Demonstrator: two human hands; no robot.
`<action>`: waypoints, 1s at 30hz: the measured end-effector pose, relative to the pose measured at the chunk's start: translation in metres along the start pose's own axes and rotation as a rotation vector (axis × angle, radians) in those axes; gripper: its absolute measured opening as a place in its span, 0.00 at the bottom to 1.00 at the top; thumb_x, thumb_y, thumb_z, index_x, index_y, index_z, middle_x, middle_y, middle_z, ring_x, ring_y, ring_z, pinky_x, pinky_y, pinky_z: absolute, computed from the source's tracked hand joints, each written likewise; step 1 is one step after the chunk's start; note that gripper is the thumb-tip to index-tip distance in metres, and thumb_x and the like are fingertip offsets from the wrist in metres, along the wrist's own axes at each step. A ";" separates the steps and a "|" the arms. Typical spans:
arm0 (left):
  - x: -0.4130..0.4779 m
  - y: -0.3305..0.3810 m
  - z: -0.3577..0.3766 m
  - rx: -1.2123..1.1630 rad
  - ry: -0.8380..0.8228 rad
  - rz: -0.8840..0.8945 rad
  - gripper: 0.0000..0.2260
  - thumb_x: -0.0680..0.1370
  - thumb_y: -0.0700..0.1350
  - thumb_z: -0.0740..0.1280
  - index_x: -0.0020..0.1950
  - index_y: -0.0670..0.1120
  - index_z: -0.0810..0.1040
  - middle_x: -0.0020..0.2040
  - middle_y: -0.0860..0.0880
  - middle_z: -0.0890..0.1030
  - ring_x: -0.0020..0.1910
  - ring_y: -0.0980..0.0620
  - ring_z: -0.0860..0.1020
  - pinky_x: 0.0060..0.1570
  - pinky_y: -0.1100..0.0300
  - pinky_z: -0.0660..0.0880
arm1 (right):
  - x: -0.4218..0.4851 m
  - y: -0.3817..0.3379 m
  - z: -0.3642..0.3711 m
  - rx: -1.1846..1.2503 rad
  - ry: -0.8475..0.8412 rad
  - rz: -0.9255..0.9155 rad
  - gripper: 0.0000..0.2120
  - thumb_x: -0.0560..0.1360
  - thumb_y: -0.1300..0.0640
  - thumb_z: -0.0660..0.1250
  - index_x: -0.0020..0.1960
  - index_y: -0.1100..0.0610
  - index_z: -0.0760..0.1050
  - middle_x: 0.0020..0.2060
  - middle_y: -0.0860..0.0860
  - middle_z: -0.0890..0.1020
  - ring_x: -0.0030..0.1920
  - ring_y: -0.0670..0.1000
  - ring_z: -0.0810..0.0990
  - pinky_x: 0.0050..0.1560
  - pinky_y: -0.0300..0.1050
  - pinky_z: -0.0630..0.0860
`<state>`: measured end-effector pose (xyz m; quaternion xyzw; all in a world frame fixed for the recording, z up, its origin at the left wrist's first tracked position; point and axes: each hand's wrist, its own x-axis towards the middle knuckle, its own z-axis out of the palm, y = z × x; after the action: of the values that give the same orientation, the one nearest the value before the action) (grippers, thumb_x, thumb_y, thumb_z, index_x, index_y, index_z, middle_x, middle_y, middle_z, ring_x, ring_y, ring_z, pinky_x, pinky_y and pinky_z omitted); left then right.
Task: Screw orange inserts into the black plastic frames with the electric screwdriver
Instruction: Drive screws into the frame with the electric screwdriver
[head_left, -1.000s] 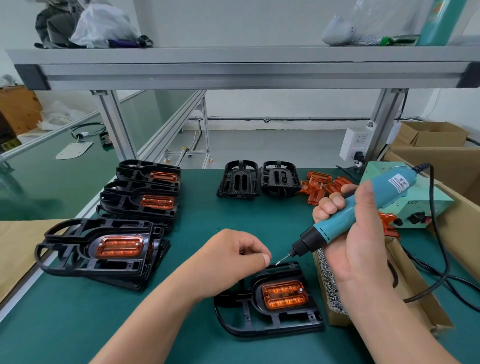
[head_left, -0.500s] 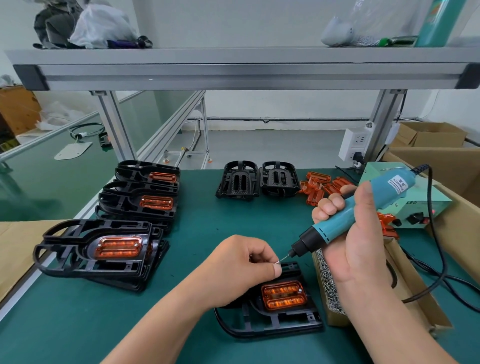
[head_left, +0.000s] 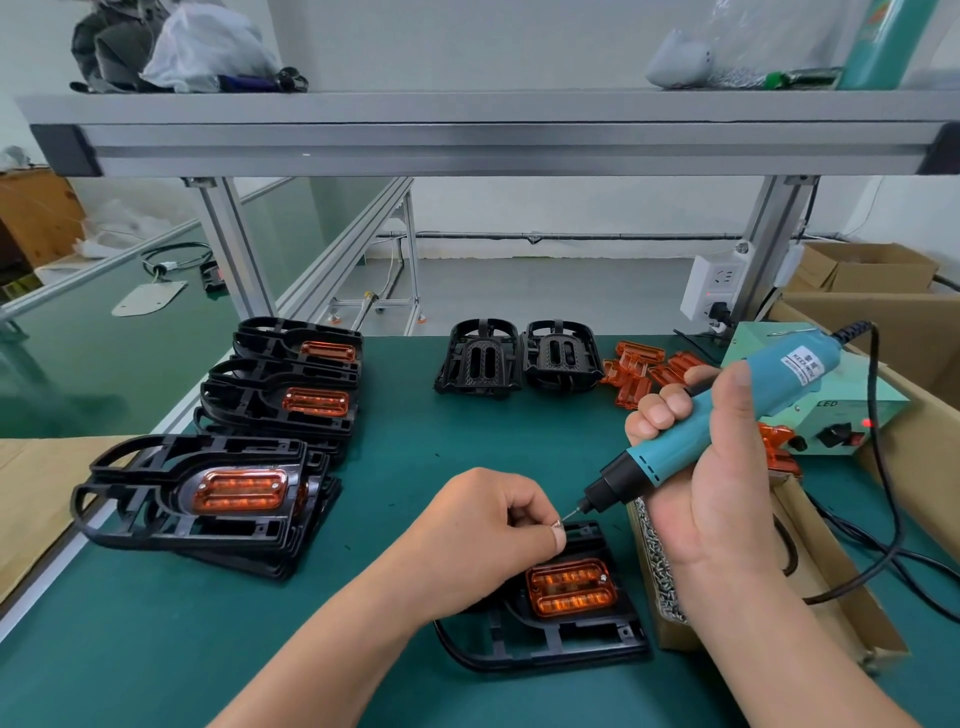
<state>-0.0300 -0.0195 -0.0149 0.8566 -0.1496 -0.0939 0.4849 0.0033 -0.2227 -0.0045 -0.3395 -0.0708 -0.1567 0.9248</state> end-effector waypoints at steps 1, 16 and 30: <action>0.000 -0.001 -0.001 0.012 -0.009 -0.005 0.02 0.76 0.51 0.75 0.45 0.54 0.85 0.31 0.59 0.77 0.29 0.59 0.71 0.32 0.68 0.68 | 0.000 0.000 0.000 0.006 0.004 0.006 0.13 0.85 0.44 0.66 0.51 0.54 0.74 0.38 0.49 0.73 0.37 0.47 0.74 0.41 0.41 0.76; 0.002 -0.011 -0.028 0.400 0.014 -0.055 0.12 0.75 0.60 0.73 0.53 0.55 0.86 0.29 0.56 0.74 0.29 0.61 0.74 0.28 0.67 0.63 | -0.021 0.009 0.018 -0.181 -0.222 0.098 0.22 0.73 0.40 0.78 0.50 0.55 0.75 0.35 0.51 0.72 0.34 0.49 0.72 0.36 0.42 0.73; 0.003 -0.008 -0.023 0.447 -0.029 -0.080 0.09 0.75 0.58 0.74 0.46 0.54 0.86 0.23 0.58 0.72 0.25 0.59 0.71 0.22 0.67 0.60 | -0.030 0.009 0.023 -0.293 -0.309 0.124 0.28 0.68 0.35 0.81 0.51 0.55 0.75 0.34 0.53 0.72 0.33 0.51 0.72 0.36 0.43 0.73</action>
<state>-0.0189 0.0017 -0.0100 0.9465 -0.1397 -0.0898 0.2765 -0.0229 -0.1939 0.0007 -0.4940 -0.1669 -0.0542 0.8516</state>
